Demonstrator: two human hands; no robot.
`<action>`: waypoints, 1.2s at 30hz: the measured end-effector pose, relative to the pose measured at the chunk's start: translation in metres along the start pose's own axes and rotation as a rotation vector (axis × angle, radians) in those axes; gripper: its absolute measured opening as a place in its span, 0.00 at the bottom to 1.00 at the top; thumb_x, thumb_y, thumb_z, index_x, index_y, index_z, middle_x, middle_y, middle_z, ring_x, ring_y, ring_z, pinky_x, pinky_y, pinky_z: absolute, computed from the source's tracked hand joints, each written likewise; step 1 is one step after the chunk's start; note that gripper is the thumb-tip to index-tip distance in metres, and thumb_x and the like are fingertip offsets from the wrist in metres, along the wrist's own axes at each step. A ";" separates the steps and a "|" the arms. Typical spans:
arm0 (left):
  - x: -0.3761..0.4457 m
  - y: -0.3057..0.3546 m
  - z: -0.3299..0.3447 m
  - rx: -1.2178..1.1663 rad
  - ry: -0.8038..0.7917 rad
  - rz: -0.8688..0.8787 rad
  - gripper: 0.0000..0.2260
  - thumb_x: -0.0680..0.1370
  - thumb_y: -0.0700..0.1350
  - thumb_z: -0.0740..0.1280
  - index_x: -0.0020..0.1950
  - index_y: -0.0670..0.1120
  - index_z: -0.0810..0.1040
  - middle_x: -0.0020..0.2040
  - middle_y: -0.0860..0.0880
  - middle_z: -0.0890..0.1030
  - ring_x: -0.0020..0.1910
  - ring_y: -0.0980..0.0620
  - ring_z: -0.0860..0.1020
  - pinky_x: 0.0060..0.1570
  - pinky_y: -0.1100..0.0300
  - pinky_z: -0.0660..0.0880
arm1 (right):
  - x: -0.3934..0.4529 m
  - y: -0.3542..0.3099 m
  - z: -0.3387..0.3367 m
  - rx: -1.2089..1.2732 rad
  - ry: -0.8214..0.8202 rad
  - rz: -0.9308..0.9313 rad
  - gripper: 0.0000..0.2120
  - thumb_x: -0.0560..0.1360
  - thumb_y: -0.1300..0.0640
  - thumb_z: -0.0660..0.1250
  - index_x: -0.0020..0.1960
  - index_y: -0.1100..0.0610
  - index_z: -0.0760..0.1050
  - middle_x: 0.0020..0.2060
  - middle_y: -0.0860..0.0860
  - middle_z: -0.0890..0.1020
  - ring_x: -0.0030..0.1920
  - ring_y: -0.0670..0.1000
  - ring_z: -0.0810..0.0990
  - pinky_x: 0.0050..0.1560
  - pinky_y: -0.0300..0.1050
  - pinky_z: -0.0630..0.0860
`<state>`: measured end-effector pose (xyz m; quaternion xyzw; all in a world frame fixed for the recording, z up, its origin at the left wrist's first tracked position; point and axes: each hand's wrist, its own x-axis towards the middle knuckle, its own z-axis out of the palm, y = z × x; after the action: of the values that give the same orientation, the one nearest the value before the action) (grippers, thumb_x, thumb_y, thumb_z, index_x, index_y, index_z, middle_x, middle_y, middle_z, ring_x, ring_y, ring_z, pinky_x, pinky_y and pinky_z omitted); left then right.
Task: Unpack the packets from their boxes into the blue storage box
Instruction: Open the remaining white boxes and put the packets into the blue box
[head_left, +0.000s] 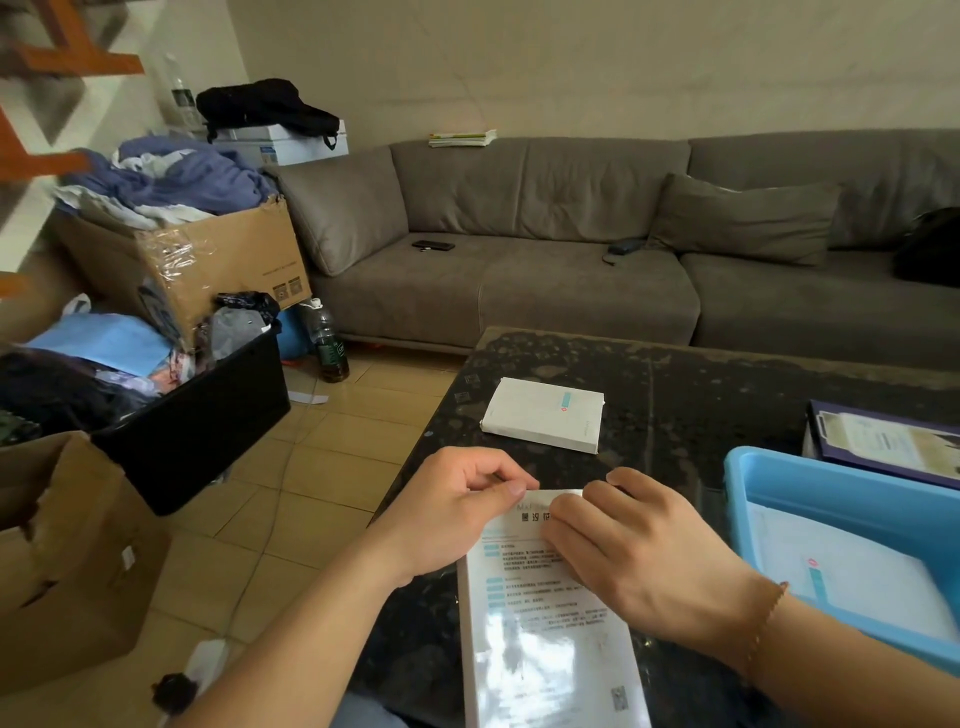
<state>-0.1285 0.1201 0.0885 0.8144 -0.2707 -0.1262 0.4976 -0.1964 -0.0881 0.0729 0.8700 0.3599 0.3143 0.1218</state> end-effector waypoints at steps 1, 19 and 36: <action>0.000 0.000 0.000 -0.010 -0.002 0.001 0.09 0.82 0.44 0.63 0.52 0.48 0.84 0.45 0.53 0.85 0.46 0.53 0.83 0.49 0.57 0.79 | 0.001 0.000 0.000 0.002 -0.019 0.000 0.07 0.80 0.57 0.61 0.47 0.57 0.76 0.40 0.52 0.76 0.31 0.53 0.69 0.33 0.48 0.73; -0.001 -0.008 0.011 0.148 -0.025 0.027 0.06 0.80 0.48 0.66 0.52 0.53 0.84 0.47 0.60 0.84 0.51 0.61 0.81 0.52 0.60 0.80 | 0.010 0.014 -0.008 0.161 -0.030 0.193 0.10 0.78 0.55 0.57 0.44 0.54 0.76 0.38 0.49 0.76 0.26 0.48 0.70 0.22 0.44 0.70; 0.003 -0.007 0.026 -0.230 0.246 -0.100 0.06 0.72 0.46 0.76 0.47 0.50 0.85 0.43 0.53 0.86 0.43 0.53 0.85 0.42 0.60 0.80 | -0.003 -0.004 -0.010 0.374 0.125 0.447 0.07 0.77 0.51 0.64 0.52 0.51 0.77 0.49 0.44 0.78 0.48 0.49 0.76 0.45 0.44 0.77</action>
<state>-0.1369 0.1014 0.0703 0.7738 -0.1509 -0.0803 0.6100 -0.2066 -0.0877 0.0769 0.9140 0.2180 0.3143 -0.1353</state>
